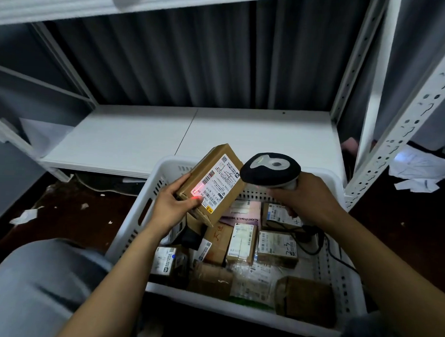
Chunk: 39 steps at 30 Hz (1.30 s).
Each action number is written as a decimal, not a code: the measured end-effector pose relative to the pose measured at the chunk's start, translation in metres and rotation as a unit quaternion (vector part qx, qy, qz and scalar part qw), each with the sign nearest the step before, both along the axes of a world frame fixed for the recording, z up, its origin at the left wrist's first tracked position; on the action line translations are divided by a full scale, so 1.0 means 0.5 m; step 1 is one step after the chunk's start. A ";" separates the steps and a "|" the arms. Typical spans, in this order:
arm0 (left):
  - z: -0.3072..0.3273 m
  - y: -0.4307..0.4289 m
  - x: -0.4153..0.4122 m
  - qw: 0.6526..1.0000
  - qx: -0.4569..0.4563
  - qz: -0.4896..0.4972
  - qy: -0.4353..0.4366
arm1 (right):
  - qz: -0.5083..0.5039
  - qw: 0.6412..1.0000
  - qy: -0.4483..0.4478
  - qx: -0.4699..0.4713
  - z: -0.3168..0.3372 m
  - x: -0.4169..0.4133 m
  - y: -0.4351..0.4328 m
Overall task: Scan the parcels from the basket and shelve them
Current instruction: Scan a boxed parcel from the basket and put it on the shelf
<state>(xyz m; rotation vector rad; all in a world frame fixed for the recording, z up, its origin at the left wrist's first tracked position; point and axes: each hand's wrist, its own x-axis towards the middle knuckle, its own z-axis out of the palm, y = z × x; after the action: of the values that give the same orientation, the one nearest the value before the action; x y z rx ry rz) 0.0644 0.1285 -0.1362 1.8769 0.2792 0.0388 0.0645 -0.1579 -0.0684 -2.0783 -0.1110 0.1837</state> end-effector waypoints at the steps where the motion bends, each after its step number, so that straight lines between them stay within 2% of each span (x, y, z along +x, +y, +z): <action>1: 0.001 -0.001 -0.001 1.000 -0.004 0.001 0.000 | 0.001 1.000 -0.001 0.005 0.000 0.000 0.000; 6: 0.011 -0.006 -0.010 0.996 -0.073 0.052 0.003 | -0.020 0.999 0.014 0.043 0.001 -0.010 0.010; 10: 0.048 -0.019 -0.037 0.976 -0.192 0.098 0.031 | -0.038 0.996 0.037 0.073 0.006 -0.041 0.040; 14: 0.092 -0.021 -0.064 0.965 -0.243 0.082 0.056 | -0.050 0.986 0.047 0.150 0.008 -0.081 0.097; 17: 0.142 -0.002 -0.081 0.961 -0.258 0.092 0.030 | -0.072 0.968 0.043 0.235 0.045 -0.102 0.154; 22: 0.221 0.041 -0.099 0.967 -0.236 0.092 -0.020 | -0.065 0.962 0.007 0.266 0.142 -0.108 0.225; 27: 0.327 0.095 -0.115 0.981 -0.112 0.100 -0.121 | -0.060 0.952 -0.021 0.300 0.251 -0.097 0.306; 32: 0.430 0.174 -0.112 0.966 -0.030 0.094 -0.240 | -0.028 0.942 -0.055 0.329 0.365 -0.078 0.412; 36: 0.494 0.233 -0.108 0.954 0.055 0.097 -0.277 | -0.005 0.938 -0.074 0.339 0.444 -0.065 0.493; 39: 0.526 0.268 -0.100 0.947 0.068 0.125 -0.289 | 0.009 0.945 -0.091 0.315 0.488 -0.052 0.547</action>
<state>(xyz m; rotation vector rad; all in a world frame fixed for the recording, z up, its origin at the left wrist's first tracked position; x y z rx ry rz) 0.0142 0.2625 0.1269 1.8639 0.1066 0.7851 0.0385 0.1155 0.1756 -1.4499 -0.2653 -0.0350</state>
